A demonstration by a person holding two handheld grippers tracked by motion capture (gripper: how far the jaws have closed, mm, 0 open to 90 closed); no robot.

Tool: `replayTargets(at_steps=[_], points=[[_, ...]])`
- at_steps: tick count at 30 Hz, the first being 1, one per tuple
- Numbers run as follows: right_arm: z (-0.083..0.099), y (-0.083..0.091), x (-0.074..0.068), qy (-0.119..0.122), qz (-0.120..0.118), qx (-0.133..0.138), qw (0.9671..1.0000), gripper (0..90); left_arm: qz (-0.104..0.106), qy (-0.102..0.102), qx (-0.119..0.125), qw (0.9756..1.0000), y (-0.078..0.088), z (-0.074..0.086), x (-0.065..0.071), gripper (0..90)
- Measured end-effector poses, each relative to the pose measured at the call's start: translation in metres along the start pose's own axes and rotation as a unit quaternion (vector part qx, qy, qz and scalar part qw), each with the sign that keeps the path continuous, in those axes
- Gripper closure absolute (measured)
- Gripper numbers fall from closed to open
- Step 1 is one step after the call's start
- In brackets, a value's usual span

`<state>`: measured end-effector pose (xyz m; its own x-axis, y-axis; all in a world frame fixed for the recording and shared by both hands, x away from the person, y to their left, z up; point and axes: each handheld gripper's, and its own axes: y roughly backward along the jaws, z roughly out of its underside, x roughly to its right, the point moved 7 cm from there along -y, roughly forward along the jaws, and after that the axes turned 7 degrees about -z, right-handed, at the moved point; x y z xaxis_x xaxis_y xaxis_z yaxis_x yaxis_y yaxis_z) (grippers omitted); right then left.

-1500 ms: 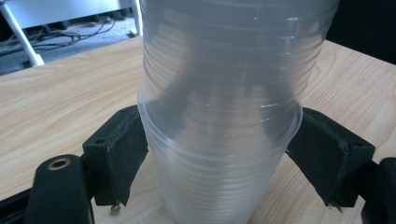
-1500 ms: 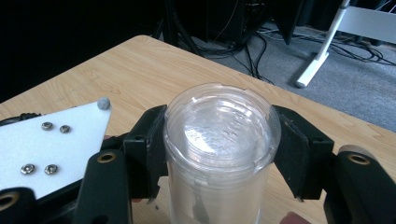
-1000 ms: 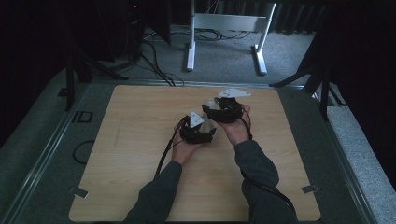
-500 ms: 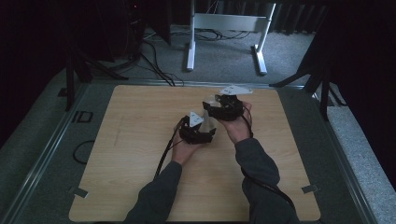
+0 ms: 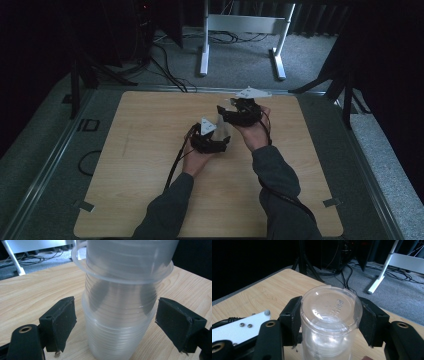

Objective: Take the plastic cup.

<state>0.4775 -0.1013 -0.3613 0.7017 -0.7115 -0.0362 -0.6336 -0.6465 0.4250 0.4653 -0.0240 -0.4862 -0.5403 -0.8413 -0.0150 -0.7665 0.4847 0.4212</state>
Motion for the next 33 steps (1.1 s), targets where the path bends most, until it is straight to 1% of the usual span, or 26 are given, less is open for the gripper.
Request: replayTargets(at_steps=[2, 5, 9, 14, 16, 20, 21, 23, 29, 32, 33], points=[[-0.002, 0.001, 0.000, -0.001, -0.001, 0.001, 1.0000, 40.7, 0.003, 0.002, 0.000, 1.0000, 0.000, 0.000, 0.000, 16.6], [-0.006, 0.003, 0.001, -0.007, -0.003, 0.004, 1.0000, 40.9, 0.004, -0.001, 0.002, 1.0000, 0.002, -0.001, 0.001, 16.6], [-0.011, 0.005, 0.002, -0.011, -0.005, 0.008, 0.9999, 41.0, 0.006, 0.002, 0.007, 1.0000, 0.003, -0.003, 0.001, 16.8], [-0.014, 0.006, 0.001, -0.007, -0.002, 0.004, 1.0000, 41.0, 0.008, 0.007, 0.007, 0.9999, 0.005, -0.004, -0.001, 18.2], [-0.017, 0.008, 0.000, -0.010, -0.009, 0.008, 0.9999, 41.0, 0.008, 0.008, 0.009, 0.9999, 0.006, -0.004, -0.002, 18.6], [-0.021, 0.011, 0.001, -0.010, -0.006, 0.010, 0.9999, 41.0, 0.007, 0.009, 0.011, 0.9999, 0.008, -0.006, -0.003, 18.6], [-0.025, 0.014, 0.002, -0.012, -0.005, 0.013, 0.9998, 41.0, 0.007, 0.007, 0.011, 0.9999, 0.009, -0.006, -0.004, 18.7], [-0.027, 0.016, 0.003, -0.014, -0.005, 0.014, 0.9998, 41.1, 0.009, 0.006, 0.011, 0.9999, 0.010, -0.006, -0.003, 21.3], [-0.032, 0.020, 0.004, -0.016, -0.006, 0.018, 0.9997, 41.1, 0.007, 0.002, 0.012, 0.9999, 0.010, -0.007, -0.002, 22.1], [-0.036, 0.022, 0.004, -0.028, -0.018, 0.025, 0.9991, 41.2, 0.008, 0.003, 0.012, 0.9999, 0.010, -0.006, -0.001, 22.7], [-0.036, 0.022, 0.004, -0.028, -0.018, 0.025, 0.9991, 41.2, 0.009, 0.003, 0.011, 0.9999, 0.010, -0.006, -0.001, 23.4]])
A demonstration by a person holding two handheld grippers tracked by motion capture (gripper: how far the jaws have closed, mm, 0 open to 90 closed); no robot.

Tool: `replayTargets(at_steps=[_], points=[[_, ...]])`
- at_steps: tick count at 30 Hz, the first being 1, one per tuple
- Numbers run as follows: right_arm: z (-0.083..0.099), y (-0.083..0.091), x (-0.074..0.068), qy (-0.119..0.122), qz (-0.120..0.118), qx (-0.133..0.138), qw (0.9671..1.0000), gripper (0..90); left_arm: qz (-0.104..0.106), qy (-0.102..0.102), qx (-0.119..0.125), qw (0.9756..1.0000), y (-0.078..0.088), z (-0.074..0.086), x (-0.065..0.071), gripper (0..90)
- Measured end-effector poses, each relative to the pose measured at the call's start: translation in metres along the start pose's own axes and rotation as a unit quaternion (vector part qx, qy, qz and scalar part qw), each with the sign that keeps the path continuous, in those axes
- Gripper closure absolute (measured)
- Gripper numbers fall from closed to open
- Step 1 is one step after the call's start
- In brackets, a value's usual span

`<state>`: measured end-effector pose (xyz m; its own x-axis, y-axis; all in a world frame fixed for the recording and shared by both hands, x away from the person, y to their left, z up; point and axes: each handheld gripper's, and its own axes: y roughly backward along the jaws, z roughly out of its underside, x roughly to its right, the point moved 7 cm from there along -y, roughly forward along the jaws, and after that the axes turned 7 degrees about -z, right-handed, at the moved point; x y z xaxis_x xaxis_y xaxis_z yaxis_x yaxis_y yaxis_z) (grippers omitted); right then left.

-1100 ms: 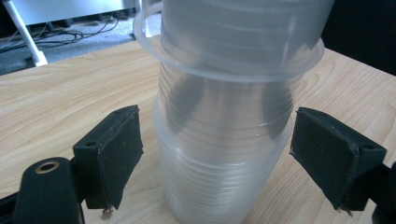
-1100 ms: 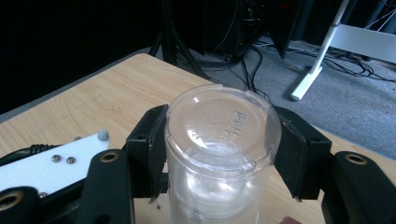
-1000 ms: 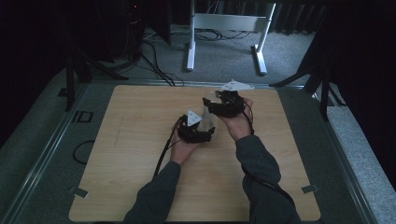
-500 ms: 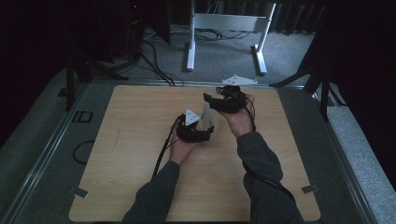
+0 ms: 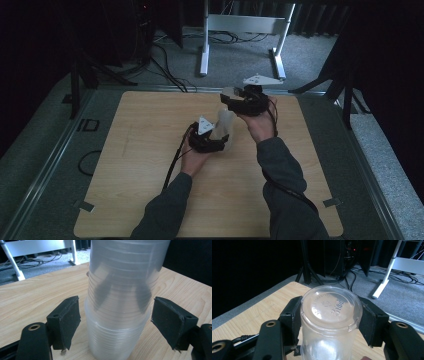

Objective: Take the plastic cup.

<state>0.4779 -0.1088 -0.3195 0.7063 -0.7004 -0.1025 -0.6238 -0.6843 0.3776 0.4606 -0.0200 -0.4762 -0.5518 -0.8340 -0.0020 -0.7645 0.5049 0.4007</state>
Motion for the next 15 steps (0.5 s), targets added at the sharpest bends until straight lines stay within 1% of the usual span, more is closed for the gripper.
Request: replayTargets(at_steps=[7, 15], points=[[-0.004, 0.004, 0.002, 0.003, 0.007, -0.005, 1.0000, 41.2, -0.001, 0.001, 0.000, 1.0000, 0.001, -0.001, -0.001, 24.2], [-0.011, 0.011, 0.000, 0.006, 0.007, -0.001, 1.0000, 41.2, -0.002, 0.001, 0.005, 1.0000, 0.004, -0.003, -0.001, 24.3]])
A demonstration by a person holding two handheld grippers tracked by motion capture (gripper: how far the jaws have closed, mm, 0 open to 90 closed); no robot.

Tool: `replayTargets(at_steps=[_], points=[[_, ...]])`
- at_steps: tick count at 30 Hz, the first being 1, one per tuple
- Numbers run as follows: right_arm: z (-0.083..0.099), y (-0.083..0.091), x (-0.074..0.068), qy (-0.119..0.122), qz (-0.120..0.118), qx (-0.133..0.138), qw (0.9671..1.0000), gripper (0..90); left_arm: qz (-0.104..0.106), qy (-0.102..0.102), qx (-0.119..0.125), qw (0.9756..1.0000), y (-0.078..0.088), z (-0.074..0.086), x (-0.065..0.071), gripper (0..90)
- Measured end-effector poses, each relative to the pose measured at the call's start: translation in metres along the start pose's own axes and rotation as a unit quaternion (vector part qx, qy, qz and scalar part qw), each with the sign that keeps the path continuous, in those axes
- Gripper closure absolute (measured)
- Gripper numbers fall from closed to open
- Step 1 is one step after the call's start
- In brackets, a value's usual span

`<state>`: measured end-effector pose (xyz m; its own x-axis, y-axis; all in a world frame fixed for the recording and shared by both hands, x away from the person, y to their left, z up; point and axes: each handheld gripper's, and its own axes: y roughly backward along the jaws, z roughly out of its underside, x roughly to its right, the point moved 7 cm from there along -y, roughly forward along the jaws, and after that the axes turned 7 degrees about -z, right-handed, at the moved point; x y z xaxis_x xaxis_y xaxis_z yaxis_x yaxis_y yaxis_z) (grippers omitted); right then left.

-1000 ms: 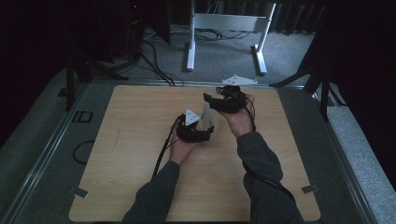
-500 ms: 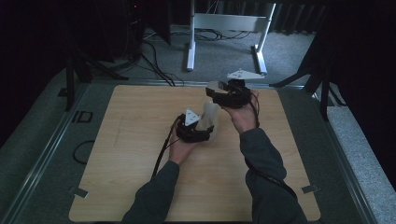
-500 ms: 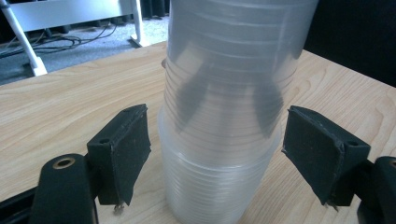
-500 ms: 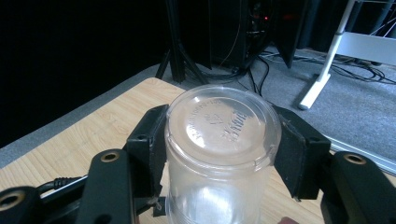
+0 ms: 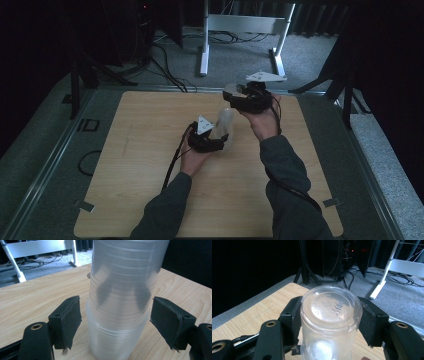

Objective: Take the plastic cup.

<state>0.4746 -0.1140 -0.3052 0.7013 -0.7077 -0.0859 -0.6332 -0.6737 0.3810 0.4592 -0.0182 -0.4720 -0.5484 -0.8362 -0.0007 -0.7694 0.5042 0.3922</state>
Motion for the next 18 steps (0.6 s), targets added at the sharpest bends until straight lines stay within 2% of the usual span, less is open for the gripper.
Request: replayTargets(at_steps=[7, 18], points=[[-0.005, 0.009, 0.003, 0.003, 0.004, 0.003, 1.0000, 41.2, 0.000, -0.004, -0.001, 1.0000, 0.003, 0.000, 0.001, 24.9], [-0.007, 0.028, 0.014, -0.016, 0.008, 0.016, 0.9997, 41.3, 0.002, -0.007, 0.005, 1.0000, 0.008, 0.000, 0.002, 24.9]])
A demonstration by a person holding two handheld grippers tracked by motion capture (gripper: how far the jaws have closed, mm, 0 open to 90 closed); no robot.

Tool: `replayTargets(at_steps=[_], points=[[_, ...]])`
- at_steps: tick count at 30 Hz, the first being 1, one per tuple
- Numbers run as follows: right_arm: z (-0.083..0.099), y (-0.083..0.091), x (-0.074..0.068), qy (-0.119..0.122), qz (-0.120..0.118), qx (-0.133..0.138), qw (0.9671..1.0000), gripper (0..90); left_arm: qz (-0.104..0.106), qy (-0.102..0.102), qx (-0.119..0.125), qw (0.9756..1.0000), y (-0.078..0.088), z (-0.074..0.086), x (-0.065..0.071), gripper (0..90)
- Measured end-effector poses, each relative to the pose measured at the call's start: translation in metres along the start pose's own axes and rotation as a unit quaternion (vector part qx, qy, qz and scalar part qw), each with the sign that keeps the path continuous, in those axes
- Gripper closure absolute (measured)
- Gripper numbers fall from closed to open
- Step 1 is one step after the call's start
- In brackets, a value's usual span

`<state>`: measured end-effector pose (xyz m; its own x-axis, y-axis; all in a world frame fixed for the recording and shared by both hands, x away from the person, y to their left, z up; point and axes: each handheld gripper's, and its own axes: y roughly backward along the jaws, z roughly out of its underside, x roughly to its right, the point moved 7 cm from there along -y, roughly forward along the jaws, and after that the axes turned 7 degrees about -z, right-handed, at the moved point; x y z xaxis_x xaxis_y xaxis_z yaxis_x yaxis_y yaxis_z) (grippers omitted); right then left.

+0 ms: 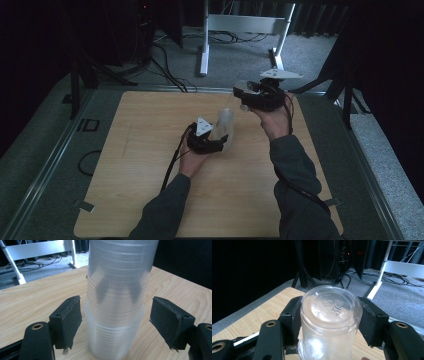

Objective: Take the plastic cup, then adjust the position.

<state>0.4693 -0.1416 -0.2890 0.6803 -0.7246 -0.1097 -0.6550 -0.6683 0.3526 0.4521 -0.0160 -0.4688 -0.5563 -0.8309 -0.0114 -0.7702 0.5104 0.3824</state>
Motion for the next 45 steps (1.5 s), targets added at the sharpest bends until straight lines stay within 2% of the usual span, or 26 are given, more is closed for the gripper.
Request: replayTargets(at_steps=[8, 14, 20, 31, 38, 45], points=[[0.003, 0.007, 0.005, -0.003, 0.008, 0.000, 1.0000, 41.2, -0.001, -0.002, -0.001, 1.0000, 0.003, 0.005, -0.002, 24.9], [0.010, 0.014, 0.015, -0.013, 0.020, -0.003, 0.9997, 41.2, 0.000, -0.005, 0.005, 1.0000, 0.008, 0.004, -0.003, 24.8], [0.021, 0.021, 0.025, -0.022, 0.030, -0.008, 0.9993, 41.2, 0.001, -0.003, 0.003, 1.0000, 0.009, 0.005, -0.002, 24.8], [0.038, 0.033, 0.040, -0.035, 0.045, -0.016, 0.9983, 41.2, 0.006, -0.004, 0.014, 0.9999, 0.016, 0.005, 0.001, 24.7], [0.051, 0.033, 0.041, -0.040, 0.045, -0.024, 0.9979, 41.2, 0.011, -0.013, 0.020, 0.9996, 0.023, 0.004, 0.007, 24.7], [0.065, 0.033, 0.036, -0.035, 0.044, -0.039, 0.9977, 41.2, 0.020, -0.021, 0.031, 0.9991, 0.032, 0.000, 0.012, 24.8]])
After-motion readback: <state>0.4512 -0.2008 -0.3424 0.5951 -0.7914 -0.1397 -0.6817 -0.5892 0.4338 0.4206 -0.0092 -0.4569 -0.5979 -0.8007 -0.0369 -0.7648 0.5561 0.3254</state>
